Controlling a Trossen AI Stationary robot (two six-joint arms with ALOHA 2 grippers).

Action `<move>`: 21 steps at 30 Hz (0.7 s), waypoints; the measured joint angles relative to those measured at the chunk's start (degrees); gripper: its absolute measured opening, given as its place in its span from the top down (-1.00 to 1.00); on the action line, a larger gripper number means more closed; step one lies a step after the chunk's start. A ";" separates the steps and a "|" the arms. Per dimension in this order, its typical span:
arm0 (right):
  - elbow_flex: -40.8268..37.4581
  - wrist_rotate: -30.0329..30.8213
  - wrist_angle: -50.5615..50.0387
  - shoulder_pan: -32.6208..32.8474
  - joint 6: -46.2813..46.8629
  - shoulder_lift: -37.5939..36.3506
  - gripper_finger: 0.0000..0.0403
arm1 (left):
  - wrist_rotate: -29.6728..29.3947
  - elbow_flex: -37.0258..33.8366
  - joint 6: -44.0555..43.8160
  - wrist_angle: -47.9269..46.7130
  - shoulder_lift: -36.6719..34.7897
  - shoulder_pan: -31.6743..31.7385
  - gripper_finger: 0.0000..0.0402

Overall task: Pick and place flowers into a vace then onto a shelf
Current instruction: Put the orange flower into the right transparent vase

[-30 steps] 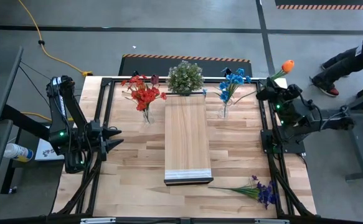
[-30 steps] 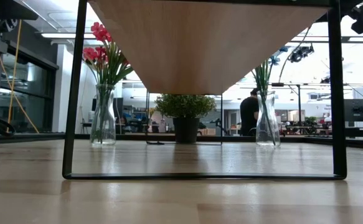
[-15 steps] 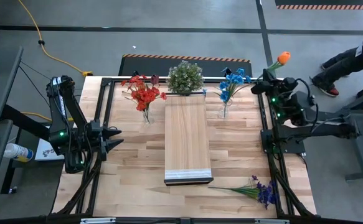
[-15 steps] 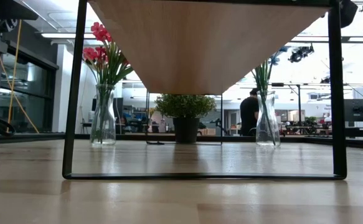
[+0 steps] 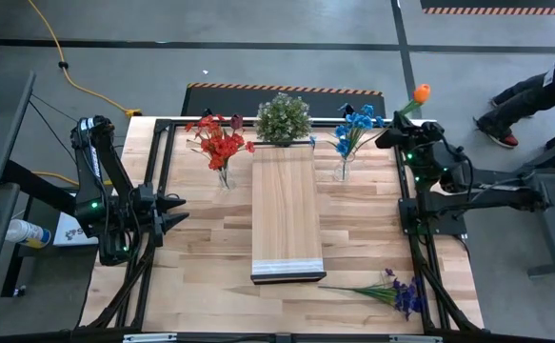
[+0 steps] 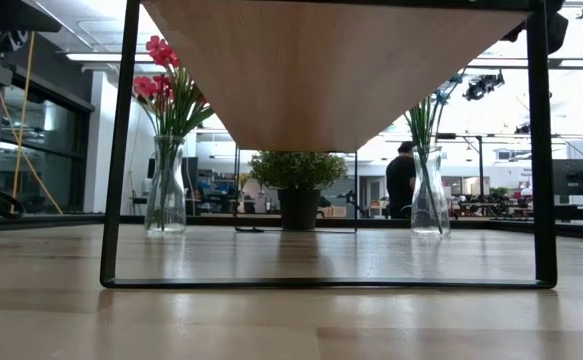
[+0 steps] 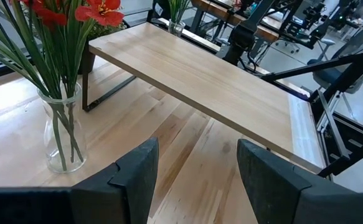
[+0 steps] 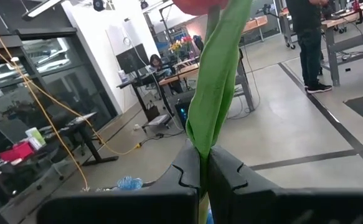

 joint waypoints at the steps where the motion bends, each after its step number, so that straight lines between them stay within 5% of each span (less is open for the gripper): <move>1: 0.00 0.00 0.00 -0.01 0.01 0.28 1.00 | 0.00 0.00 0.00 0.00 0.00 0.00 -0.25; 21: 0.00 3.23 -3.43 0.03 6.37 9.52 1.00 | 0.13 -0.02 0.15 0.00 0.01 -0.01 -0.25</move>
